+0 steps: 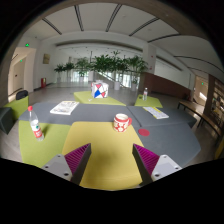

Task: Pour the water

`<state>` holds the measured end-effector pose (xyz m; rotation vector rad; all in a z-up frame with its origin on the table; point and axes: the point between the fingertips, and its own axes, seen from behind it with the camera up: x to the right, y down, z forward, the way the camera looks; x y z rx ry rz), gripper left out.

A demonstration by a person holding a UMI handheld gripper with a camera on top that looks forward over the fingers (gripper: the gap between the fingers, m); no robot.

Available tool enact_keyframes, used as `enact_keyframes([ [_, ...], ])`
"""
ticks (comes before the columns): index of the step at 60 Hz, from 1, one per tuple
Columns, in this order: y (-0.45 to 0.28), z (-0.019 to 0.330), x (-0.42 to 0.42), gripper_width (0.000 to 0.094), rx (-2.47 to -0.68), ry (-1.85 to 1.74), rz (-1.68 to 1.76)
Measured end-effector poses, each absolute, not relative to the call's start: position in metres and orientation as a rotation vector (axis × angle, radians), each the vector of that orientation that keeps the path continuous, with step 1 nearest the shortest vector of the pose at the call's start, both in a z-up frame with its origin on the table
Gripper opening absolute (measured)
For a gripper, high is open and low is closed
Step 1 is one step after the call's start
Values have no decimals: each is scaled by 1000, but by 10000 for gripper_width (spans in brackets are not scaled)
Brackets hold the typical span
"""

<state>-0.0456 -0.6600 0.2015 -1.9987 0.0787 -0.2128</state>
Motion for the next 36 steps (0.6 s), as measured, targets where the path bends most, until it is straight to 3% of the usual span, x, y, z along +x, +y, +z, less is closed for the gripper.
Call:
enact_keyframes([
  [15, -669, 187, -85, 857, -2016, 8, -177],
  [36, -639, 145, -300, 855, -1959, -258, 79],
])
